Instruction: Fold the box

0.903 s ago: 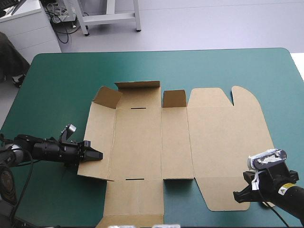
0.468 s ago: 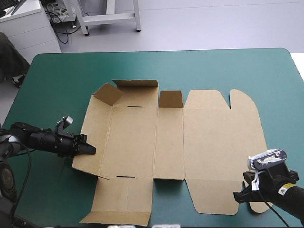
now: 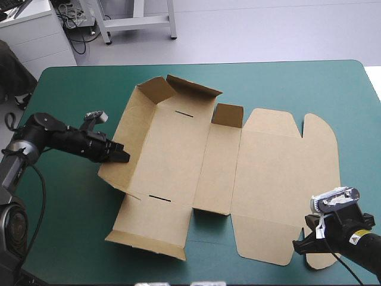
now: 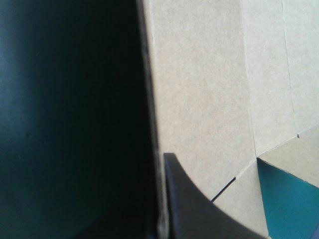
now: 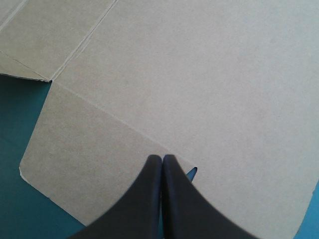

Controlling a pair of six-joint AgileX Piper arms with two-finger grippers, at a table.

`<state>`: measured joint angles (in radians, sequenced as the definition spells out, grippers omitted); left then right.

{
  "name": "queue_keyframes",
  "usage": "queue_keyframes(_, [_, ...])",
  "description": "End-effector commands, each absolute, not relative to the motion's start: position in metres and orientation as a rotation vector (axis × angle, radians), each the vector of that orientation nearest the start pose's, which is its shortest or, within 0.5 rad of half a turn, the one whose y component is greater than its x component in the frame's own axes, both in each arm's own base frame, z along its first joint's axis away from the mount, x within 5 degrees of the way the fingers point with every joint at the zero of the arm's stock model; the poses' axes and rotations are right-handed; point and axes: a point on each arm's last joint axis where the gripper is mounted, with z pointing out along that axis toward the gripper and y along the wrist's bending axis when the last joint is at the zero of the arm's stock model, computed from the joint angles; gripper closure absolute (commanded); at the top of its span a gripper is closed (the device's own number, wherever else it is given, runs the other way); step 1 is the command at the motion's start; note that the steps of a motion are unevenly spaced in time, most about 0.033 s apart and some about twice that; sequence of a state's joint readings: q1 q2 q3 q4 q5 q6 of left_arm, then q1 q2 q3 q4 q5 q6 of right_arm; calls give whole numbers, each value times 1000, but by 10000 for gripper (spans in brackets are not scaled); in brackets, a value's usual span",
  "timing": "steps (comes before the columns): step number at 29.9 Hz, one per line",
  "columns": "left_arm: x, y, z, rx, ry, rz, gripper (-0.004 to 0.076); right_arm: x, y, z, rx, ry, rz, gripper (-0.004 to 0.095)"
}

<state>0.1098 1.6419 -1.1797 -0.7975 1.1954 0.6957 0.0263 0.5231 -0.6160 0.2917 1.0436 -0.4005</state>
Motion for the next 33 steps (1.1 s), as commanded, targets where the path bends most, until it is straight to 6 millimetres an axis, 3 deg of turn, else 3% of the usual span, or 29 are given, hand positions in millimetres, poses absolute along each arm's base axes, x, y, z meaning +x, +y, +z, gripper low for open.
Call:
queue_keyframes(1, [316,-53,318,568,2604,-866,756,78,25,321,-419,2244,187,931])
queue_keyframes(9, [323,-96,394,814,2429,-300,756,72,25,354,-418,2157,174,931])
queue_keyframes(14, [320,-119,419,923,2278,-76,756,68,25,369,-419,2113,165,931])
queue_keyframes(19, [321,-145,420,1059,2134,173,756,65,23,380,-410,2081,134,931])
queue_keyframes(25, [326,-196,406,1239,1915,361,756,64,19,385,-368,2087,93,931])
queue_keyframes(33, [302,-260,380,1379,1618,582,756,64,17,389,-329,2073,76,931])
